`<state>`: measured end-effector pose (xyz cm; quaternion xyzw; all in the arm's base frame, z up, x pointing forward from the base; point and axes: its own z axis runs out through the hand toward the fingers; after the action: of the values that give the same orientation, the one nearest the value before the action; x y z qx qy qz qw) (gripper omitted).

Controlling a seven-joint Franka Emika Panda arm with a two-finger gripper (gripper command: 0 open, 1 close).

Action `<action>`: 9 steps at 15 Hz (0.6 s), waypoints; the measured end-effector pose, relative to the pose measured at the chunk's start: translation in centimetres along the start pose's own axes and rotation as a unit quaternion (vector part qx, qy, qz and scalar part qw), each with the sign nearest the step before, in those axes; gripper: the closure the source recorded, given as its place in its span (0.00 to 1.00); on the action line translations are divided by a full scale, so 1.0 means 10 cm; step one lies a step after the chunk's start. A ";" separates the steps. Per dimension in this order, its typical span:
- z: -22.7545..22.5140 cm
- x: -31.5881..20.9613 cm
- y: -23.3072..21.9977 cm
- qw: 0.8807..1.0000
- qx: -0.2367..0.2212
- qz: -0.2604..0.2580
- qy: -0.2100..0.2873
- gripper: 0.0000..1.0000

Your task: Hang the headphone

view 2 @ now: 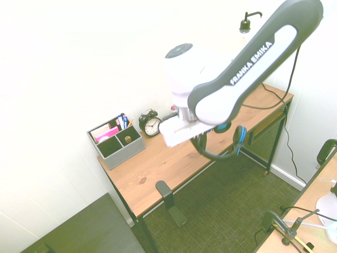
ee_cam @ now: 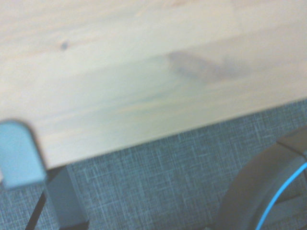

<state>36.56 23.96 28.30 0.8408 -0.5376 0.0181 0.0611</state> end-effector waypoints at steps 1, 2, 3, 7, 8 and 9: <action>0.07 -0.39 0.07 1.000 -0.003 0.005 0.004 1.00; 0.16 -0.70 0.12 1.000 0.002 0.010 0.006 1.00; 0.29 -0.94 0.12 1.000 0.009 0.015 0.006 1.00; 0.97 -1.27 -0.18 0.999 0.022 0.022 -0.038 1.00; 1.13 -1.27 -0.29 0.998 0.024 0.025 -0.043 1.00; 1.26 -1.28 -0.37 0.998 0.024 0.028 -0.046 1.00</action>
<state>34.11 35.46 14.26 0.8265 -0.5627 -0.0057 0.0153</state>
